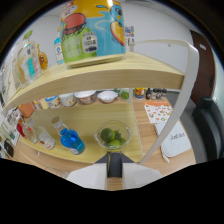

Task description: Make me a cup of Mojito.

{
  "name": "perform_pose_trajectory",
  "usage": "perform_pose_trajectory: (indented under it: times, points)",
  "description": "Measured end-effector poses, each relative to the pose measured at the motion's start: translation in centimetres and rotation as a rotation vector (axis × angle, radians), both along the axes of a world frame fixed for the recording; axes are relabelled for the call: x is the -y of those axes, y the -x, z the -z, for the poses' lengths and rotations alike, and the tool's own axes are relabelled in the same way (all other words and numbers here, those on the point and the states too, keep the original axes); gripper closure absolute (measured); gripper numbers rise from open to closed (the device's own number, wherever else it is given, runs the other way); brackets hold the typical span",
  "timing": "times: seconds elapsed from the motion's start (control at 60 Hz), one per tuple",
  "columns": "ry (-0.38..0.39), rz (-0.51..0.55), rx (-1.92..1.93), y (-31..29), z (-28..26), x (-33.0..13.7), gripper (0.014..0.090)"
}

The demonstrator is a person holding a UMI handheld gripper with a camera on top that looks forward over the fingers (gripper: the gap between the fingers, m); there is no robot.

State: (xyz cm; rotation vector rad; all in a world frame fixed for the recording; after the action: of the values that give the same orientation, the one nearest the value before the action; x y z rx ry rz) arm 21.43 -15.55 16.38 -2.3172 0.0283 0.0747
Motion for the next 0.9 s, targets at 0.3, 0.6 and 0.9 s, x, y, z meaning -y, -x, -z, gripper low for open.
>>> perform_pose_trajectory:
  times: [0.3,0.6,0.9]
  points:
    - [-0.014,0.049,0.004,-0.5,-1.3,1.4,0.0887]
    - [-0.123,0.074,0.021,2.8,-4.7,6.4,0.0888]
    - [-0.085,0.034,0.084,8.7,-0.4,9.0,0.0888]
